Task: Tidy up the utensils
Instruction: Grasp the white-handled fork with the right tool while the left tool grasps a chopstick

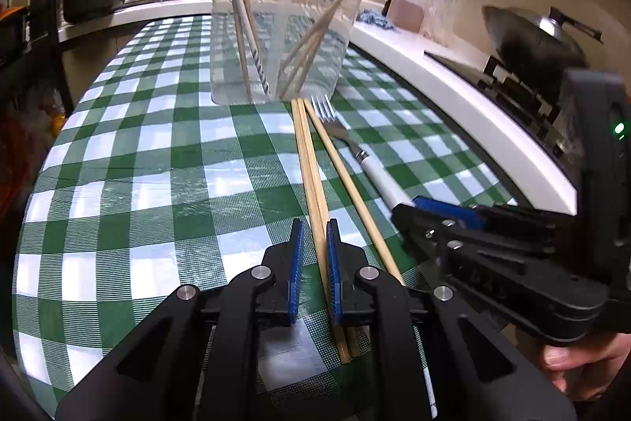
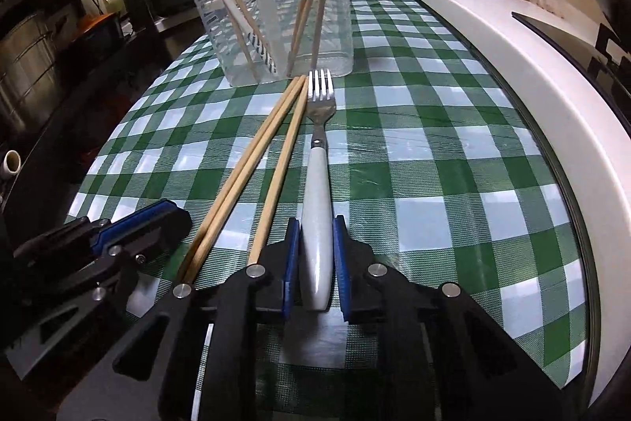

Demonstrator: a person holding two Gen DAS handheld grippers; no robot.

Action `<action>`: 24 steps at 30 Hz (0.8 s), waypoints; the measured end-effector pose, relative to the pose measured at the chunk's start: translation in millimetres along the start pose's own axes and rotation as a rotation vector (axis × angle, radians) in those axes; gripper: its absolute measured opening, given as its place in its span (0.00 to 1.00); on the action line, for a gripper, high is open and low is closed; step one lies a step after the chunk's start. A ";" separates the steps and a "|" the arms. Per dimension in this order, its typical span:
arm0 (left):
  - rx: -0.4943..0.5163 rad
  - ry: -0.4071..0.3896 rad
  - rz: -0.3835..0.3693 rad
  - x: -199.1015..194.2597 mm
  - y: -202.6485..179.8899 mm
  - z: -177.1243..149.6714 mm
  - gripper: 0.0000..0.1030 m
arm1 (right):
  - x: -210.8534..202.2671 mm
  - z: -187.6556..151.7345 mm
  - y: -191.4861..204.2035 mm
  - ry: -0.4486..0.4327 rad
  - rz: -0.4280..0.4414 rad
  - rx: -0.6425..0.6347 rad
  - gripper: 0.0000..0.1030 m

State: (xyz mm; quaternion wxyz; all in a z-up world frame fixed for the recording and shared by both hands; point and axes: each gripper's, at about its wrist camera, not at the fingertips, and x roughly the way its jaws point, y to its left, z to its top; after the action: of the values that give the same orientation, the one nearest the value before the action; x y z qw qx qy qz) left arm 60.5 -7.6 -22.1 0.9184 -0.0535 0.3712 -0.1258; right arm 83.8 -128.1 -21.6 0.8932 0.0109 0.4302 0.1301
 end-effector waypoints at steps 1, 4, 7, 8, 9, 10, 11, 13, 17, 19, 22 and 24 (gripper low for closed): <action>0.003 0.011 0.009 1.8 -0.1 -0.6 0.10 | -0.4 -0.1 -1.0 0.001 -0.006 0.004 0.17; -0.002 0.026 0.004 4.5 1.2 -2.2 0.10 | -1.9 -0.3 -4.8 0.003 -0.032 0.023 0.17; 0.017 0.030 0.001 5.8 -3.0 -2.8 0.10 | -2.9 0.1 -8.6 0.010 -0.038 0.045 0.17; 0.025 0.028 0.007 5.7 -4.5 -3.5 0.10 | -3.3 0.0 -9.9 0.011 -0.039 0.052 0.17; 0.032 0.028 0.012 5.3 -4.7 -3.1 0.10 | -3.5 -0.1 -10.6 0.011 -0.037 0.055 0.17; 0.041 0.029 0.021 5.5 -5.8 -3.1 0.10 | -3.4 -0.3 -10.7 0.012 -0.037 0.055 0.17; 0.046 0.034 0.029 6.8 -6.6 -2.7 0.11 | -3.3 -0.6 -10.8 0.012 -0.037 0.056 0.17; 0.067 0.042 0.040 8.8 -9.7 -3.1 0.11 | -3.0 -0.4 -10.9 0.012 -0.035 0.057 0.17; 0.142 0.039 0.101 9.5 -19.9 -5.4 0.09 | -3.1 -0.3 -11.2 0.010 -0.034 0.057 0.17; 0.119 0.031 0.109 7.5 -16.5 -5.5 0.07 | -2.7 -0.3 -10.4 0.009 -0.037 0.053 0.17; 0.095 0.022 0.133 1.2 -9.5 -7.8 0.06 | -2.9 -0.3 -10.4 0.008 -0.037 0.052 0.17; 0.065 0.017 0.147 -5.6 -2.7 -11.2 0.06 | -3.4 -0.4 -11.3 0.008 -0.038 0.056 0.17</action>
State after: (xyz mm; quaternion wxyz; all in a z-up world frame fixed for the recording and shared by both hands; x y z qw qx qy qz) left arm 48.3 -8.7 -25.8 0.9232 0.0047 0.3778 -0.0704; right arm 84.0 -139.9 -20.8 0.8932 0.0271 0.4373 0.1012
